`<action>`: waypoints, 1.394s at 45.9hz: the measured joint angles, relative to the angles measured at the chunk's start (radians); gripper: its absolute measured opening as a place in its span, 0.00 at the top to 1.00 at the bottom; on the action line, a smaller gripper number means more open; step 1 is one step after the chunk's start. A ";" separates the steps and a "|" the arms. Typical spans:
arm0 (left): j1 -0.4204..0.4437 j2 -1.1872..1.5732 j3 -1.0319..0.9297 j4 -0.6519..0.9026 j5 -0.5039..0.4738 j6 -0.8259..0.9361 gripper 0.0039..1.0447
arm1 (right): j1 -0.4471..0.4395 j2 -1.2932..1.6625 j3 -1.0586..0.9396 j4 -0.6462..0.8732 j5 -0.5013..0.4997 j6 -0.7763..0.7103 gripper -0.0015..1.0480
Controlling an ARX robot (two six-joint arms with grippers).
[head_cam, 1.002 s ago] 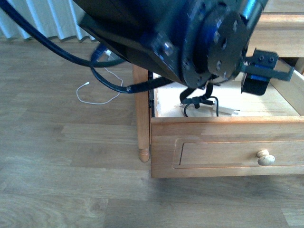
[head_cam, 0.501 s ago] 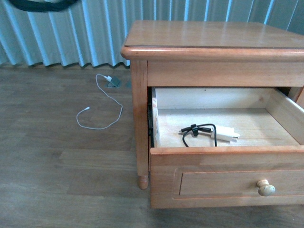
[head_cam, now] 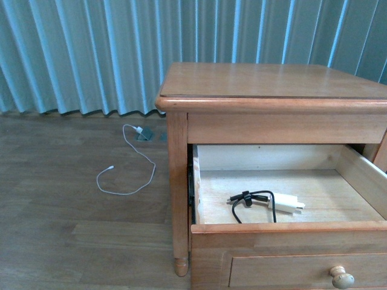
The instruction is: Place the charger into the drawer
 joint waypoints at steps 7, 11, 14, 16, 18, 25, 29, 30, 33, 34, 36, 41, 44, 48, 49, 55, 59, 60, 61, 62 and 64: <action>0.001 -0.031 -0.015 -0.007 -0.008 -0.031 0.06 | 0.000 0.000 0.000 0.000 -0.001 0.000 0.08; 0.001 -0.031 -0.015 -0.007 -0.006 -0.035 0.06 | 0.000 0.000 0.000 0.000 0.000 0.000 0.08; 0.001 -0.032 -0.015 -0.007 -0.006 -0.038 0.06 | 0.000 0.000 0.000 0.000 0.000 0.000 0.08; 0.020 -0.048 -0.021 -0.006 0.043 -0.019 0.09 | 0.000 0.000 0.000 0.000 0.000 0.000 0.08; 0.067 -0.077 -0.039 -0.004 0.222 0.023 0.16 | 0.000 0.000 0.000 0.000 0.000 0.000 0.08; 0.186 -0.195 -0.111 -0.047 0.531 0.118 0.40 | 0.000 0.000 0.000 0.000 0.000 0.000 0.08; 0.228 -0.267 -0.150 -0.074 0.603 0.136 0.53 | 0.000 0.000 0.000 0.000 0.000 0.000 0.08; 0.241 -0.277 -0.156 -0.074 0.618 0.138 0.57 | 0.000 0.000 0.000 0.000 0.000 0.000 0.08; 0.274 -0.296 -0.170 -0.074 0.645 0.142 0.65 | 0.000 0.000 0.000 0.000 0.000 0.000 0.08; 0.286 -0.302 -0.176 -0.074 0.654 0.143 0.69 | 0.000 0.000 0.000 0.000 0.000 0.000 0.08; 0.311 -0.314 -0.190 -0.074 0.676 0.144 0.76 | 0.000 0.000 0.000 0.000 0.000 0.000 0.08; 0.363 -0.340 -0.220 -0.074 0.727 0.148 0.95 | 0.000 0.000 0.000 0.000 0.000 0.000 0.08; 0.444 -0.361 -0.240 -0.074 0.840 0.152 0.96 | 0.000 0.000 0.000 0.000 0.000 0.000 0.08; 0.528 -0.377 -0.256 -0.074 0.884 0.154 0.96 | 0.000 0.000 0.000 0.000 0.000 0.000 0.08; 0.534 -0.379 -0.259 -0.073 0.885 0.154 0.96 | 0.000 0.000 0.000 0.000 0.001 0.000 0.08; 0.539 -0.394 -0.279 -0.072 0.897 0.154 0.96 | 0.000 0.000 0.000 0.000 0.000 0.000 0.08; 0.540 -0.404 -0.290 -0.069 0.897 0.154 0.96 | 0.000 0.000 0.000 0.000 0.000 0.000 0.08; 0.540 -0.406 -0.292 -0.069 0.897 0.154 0.96 | 0.000 0.000 0.000 0.000 0.000 0.000 0.08; 0.540 -0.409 -0.295 -0.069 0.897 0.154 0.96 | 0.000 0.000 0.000 0.000 0.000 0.000 0.08; 0.540 -0.410 -0.298 -0.069 0.897 0.154 0.96 | 0.000 0.000 0.000 0.000 0.000 0.000 0.08; 0.540 -0.414 -0.302 -0.069 0.897 0.154 0.96 | 0.000 0.000 0.000 0.000 0.000 0.000 0.08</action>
